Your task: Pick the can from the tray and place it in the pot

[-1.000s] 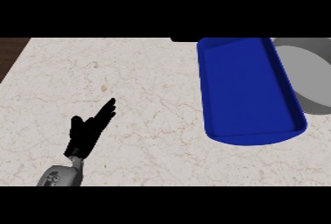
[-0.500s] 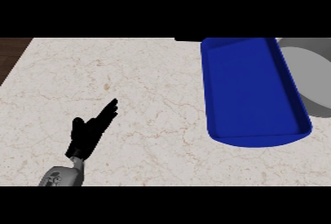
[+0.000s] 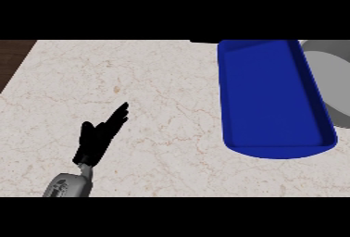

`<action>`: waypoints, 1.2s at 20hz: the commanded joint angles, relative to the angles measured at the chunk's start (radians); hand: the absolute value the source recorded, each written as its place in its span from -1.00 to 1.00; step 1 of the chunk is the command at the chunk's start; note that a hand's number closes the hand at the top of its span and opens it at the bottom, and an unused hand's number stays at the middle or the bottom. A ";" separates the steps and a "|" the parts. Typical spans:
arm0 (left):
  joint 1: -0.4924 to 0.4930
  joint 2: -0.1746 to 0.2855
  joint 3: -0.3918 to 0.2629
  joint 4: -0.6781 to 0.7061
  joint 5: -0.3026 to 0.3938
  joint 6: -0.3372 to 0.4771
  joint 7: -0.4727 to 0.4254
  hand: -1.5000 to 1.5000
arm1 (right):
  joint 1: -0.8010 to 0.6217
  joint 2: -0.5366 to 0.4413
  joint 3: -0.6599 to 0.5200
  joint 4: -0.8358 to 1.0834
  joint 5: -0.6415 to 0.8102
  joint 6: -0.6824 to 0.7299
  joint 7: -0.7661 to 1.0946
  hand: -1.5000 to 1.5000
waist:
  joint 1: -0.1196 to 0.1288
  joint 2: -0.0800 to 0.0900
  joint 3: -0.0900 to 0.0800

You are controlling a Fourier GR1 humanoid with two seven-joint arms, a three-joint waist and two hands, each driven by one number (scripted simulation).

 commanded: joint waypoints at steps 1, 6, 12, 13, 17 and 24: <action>0.017 0.015 0.009 0.006 0.005 -0.018 -0.019 0.00 | -0.060 0.061 0.080 0.075 0.103 0.016 0.116 1.00 | 0.003 0.000 0.000; 0.004 0.012 0.003 -0.004 -0.003 -0.017 -0.012 0.00 | -0.081 0.117 0.081 0.209 0.102 0.195 0.267 1.00 | 0.015 0.008 0.001; -0.008 -0.005 0.003 -0.015 -0.007 0.003 0.032 0.00 | -0.133 0.140 0.038 0.214 0.068 0.221 0.198 -1.00 | -0.001 0.004 0.003; -0.061 -0.017 0.010 -0.007 -0.001 0.010 0.051 0.00 | -0.156 0.157 -0.011 0.207 0.019 0.200 0.201 -1.00 | 0.005 0.010 0.005; 0.000 0.017 0.032 0.001 0.013 -0.017 0.000 0.00 | -0.131 0.181 -0.175 0.158 -0.142 0.034 0.093 -1.00 | -0.010 0.004 0.006; 0.006 -0.006 0.025 -0.018 0.002 0.010 0.006 0.00 | -0.151 0.089 -0.412 0.136 -0.360 -0.074 0.038 -1.00 | -0.029 -0.003 0.004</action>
